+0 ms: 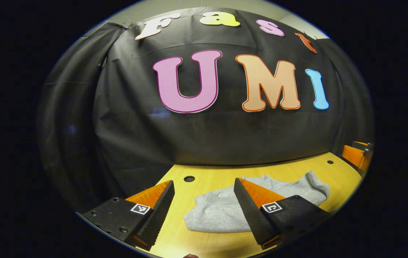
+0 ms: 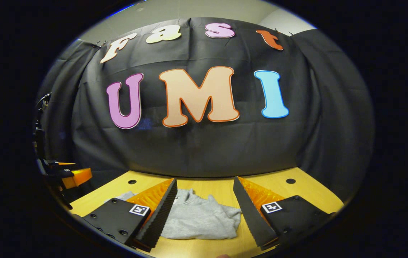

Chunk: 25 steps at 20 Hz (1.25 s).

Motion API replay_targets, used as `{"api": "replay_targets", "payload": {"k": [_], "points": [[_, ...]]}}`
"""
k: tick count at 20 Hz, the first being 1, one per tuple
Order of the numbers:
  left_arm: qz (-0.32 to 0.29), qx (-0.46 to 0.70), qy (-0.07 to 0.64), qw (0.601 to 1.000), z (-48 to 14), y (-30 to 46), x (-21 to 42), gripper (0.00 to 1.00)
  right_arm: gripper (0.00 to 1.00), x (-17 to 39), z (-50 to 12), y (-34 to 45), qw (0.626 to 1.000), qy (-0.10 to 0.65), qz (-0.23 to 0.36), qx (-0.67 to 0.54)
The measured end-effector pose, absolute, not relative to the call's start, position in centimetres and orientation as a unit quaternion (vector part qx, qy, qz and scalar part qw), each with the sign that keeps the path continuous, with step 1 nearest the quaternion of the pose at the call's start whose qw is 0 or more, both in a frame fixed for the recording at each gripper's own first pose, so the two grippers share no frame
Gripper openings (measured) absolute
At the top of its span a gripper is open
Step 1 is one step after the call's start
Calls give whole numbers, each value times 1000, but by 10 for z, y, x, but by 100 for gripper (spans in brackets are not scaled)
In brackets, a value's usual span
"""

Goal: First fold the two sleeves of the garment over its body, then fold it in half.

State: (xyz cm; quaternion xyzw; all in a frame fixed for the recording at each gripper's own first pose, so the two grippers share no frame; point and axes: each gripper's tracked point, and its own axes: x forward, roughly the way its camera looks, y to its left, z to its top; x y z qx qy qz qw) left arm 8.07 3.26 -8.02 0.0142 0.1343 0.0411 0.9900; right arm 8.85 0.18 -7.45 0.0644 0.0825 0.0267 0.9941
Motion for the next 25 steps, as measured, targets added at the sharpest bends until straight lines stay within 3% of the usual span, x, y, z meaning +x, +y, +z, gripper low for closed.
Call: {"api": "replay_targets", "payload": {"k": [6,7,8,10,16,21,23,24,25], "points": [[38,25,112,993,-68,35,87,96,98,98,-58,5,996,59,20,66],[36,26,109,993,-67,35,86,100,98,98,-55,5,996,54,16,63],[34,27,107,993,-66,36,87,96,98,100,-51,5,997,47,14,59],[32,31,104,994,-65,37,89,96,94,100,-46,10,998,35,13,51],[27,29,103,994,-63,42,87,96,97,98,-36,29,999,12,25,23],[35,33,98,994,-60,52,86,100,98,98,-44,37,999,26,30,29],[39,33,96,994,-58,55,86,96,95,99,-48,38,998,37,29,34],[39,33,96,994,-59,57,85,100,98,100,-50,39,998,41,28,36],[40,33,97,994,-59,58,85,96,98,100,-50,40,998,42,27,37]]}}
